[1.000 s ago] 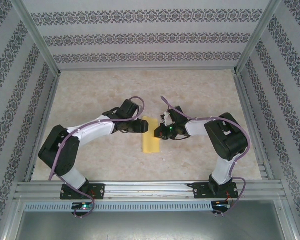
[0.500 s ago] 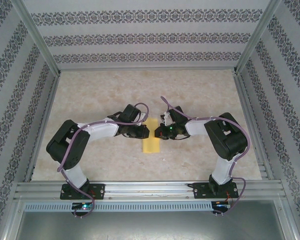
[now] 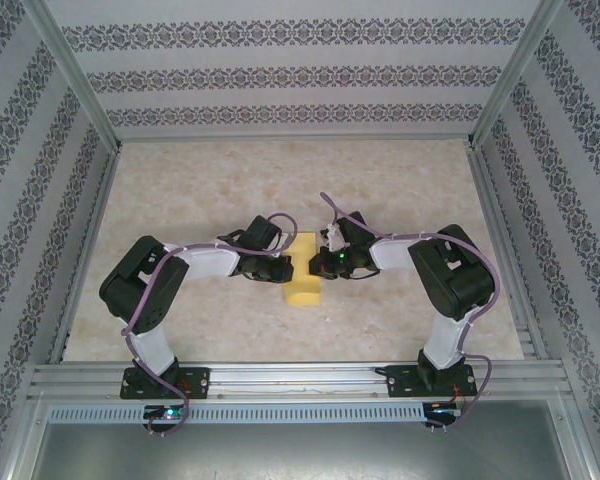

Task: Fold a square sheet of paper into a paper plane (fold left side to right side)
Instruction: First fold the square sheet of paper in half at the center of the table.

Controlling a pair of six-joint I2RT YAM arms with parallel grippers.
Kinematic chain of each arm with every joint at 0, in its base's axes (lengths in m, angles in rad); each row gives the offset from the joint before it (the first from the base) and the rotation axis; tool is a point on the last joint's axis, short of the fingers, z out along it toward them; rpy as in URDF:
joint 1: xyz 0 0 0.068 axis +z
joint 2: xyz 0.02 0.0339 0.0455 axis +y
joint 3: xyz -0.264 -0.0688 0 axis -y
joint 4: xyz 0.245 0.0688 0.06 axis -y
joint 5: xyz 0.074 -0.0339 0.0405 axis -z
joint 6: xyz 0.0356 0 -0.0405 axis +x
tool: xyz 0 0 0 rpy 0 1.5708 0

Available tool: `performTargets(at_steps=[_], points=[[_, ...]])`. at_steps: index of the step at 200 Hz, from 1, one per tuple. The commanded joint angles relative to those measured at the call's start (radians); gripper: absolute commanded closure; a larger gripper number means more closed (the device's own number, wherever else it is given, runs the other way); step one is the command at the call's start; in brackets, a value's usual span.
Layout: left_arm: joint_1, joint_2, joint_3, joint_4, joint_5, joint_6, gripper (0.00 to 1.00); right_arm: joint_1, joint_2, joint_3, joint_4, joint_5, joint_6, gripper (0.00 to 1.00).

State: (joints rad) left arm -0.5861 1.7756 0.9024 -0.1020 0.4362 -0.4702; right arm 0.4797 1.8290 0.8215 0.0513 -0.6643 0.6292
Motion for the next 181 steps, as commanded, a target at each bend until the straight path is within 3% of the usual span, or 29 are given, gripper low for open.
performTargets(at_steps=[1,96,126,181], points=[[0.017,0.000,-0.047,0.005,-0.037,0.025,0.93,-0.012,0.070,-0.038,-0.141,0.153,-0.042,1.00],[0.150,-0.097,-0.182,0.062,0.045,0.007,0.94,-0.023,0.062,-0.044,-0.147,0.146,-0.054,1.00],[0.150,-0.160,-0.180,0.049,0.056,0.013,0.95,-0.023,0.056,-0.042,-0.144,0.137,-0.052,1.00],[0.095,-0.174,-0.138,0.128,0.176,-0.019,0.97,-0.017,0.055,-0.039,-0.142,0.137,-0.051,1.00]])
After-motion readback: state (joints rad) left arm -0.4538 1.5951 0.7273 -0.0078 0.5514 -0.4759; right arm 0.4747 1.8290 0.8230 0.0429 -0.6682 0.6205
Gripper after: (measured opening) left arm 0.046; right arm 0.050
